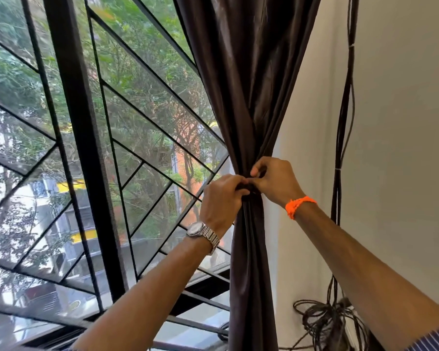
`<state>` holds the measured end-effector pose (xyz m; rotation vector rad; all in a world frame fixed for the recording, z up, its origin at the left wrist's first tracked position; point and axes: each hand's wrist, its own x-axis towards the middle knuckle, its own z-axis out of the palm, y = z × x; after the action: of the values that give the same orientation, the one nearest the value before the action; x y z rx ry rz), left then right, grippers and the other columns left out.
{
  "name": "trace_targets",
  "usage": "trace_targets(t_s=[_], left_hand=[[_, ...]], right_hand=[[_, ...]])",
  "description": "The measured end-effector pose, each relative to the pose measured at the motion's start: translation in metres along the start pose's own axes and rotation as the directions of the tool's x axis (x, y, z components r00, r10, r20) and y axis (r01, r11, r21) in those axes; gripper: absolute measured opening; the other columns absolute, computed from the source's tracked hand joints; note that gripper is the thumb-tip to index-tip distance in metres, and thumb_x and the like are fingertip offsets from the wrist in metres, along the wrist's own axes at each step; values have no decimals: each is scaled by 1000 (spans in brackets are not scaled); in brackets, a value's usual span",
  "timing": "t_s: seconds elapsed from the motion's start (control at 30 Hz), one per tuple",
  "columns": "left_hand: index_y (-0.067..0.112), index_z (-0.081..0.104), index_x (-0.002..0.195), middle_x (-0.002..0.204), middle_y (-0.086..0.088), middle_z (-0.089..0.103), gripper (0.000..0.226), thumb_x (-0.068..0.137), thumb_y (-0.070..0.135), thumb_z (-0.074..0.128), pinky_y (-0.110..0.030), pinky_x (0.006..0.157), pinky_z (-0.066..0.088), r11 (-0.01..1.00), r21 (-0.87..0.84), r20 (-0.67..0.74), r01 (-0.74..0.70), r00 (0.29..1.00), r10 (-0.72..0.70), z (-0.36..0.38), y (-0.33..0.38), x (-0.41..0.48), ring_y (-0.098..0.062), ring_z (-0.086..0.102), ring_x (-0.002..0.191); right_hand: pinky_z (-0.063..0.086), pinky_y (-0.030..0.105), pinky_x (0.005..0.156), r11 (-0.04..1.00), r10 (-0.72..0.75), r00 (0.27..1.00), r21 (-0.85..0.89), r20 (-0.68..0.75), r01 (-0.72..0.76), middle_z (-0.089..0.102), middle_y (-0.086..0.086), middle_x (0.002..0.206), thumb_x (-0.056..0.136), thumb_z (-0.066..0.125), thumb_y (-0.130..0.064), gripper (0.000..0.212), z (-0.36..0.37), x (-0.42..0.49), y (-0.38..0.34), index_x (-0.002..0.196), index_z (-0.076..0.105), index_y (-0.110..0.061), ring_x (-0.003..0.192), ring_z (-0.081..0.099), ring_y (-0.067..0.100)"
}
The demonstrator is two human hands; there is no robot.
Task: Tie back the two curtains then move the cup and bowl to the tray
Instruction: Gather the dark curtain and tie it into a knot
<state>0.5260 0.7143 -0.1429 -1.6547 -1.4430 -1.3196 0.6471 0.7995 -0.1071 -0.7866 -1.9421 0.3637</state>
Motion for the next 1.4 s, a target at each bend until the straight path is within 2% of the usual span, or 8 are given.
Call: trace_targets(t_s=[0.17, 0.3, 0.53, 0.67, 0.83, 0.93, 1.07, 1.4], left_hand=[[11, 76, 91, 84, -3, 73, 19, 72, 7, 78, -26, 66, 54, 998, -5, 56, -61, 997, 61, 0, -7, 4, -18, 69, 72], [13, 77, 92, 86, -1, 73, 19, 74, 5, 77, -10, 70, 45, 997, -48, 75, -52, 996, 56, 4, -9, 5, -11, 66, 73], [24, 80, 87, 75, 10, 73, 18, 74, 11, 79, -6, 66, 44, 954, -215, 192, 209, 967, -169, 3, -11, 21, 3, 62, 66], [25, 80, 89, 74, 6, 74, 16, 75, 17, 80, -27, 71, 57, 929, -237, 259, 283, 940, -220, 0, -16, 27, -9, 69, 69], [20, 80, 90, 70, 1, 74, 16, 75, 15, 81, -33, 72, 60, 894, -261, 312, 364, 908, -279, -2, -20, 32, -13, 71, 66], [17, 80, 91, 75, -4, 76, 16, 76, 12, 80, -37, 75, 61, 823, -356, 357, 443, 878, -319, -3, -22, 32, -20, 73, 70], [10, 78, 96, 80, -11, 76, 17, 79, 9, 78, -34, 73, 60, 758, -435, 428, 487, 852, -302, -5, -24, 33, -23, 74, 74], [1, 77, 93, 78, -17, 74, 18, 75, 2, 80, -39, 72, 62, 742, -391, 376, 545, 830, -412, -20, -45, 39, -33, 73, 73]], right_hand=[[57, 36, 77, 975, -71, 964, -185, 257, 121, 72, -7, 84, 63, 55, -25, 34, -10, -9, -1, 91, 74, -30, 85, 66, 18], [54, 41, 78, 915, -27, 952, -375, 305, 146, 60, 1, 97, 52, 42, -39, 52, -8, -4, 8, 96, 69, -33, 90, 55, 25], [51, 42, 82, 978, -39, 929, -175, 367, 110, 55, -3, 97, 63, 61, -34, 32, -1, -2, 31, 93, 68, -26, 91, 55, 24], [54, 41, 76, 984, -149, 967, -66, 205, 166, 67, 1, 88, 69, 75, -10, 19, -3, -6, 27, 88, 75, -15, 81, 63, 25], [53, 37, 67, 974, -228, 972, 5, -48, 228, 63, -4, 87, 64, 73, -13, 33, 5, -20, 29, 91, 56, -23, 76, 62, 20], [52, 34, 68, 876, -473, 856, -207, -208, 434, 60, 0, 98, 68, 72, -13, 32, 4, -26, 28, 98, 62, -17, 84, 60, 23], [51, 33, 61, 695, -696, 691, -428, -198, 577, 68, 2, 95, 85, 66, -18, 10, 9, -35, 34, 92, 73, -15, 79, 60, 26], [55, 31, 61, 879, -417, 863, 115, -284, 463, 64, 7, 82, 78, 60, 3, 11, 8, -35, 57, 82, 67, -5, 75, 66, 22]])
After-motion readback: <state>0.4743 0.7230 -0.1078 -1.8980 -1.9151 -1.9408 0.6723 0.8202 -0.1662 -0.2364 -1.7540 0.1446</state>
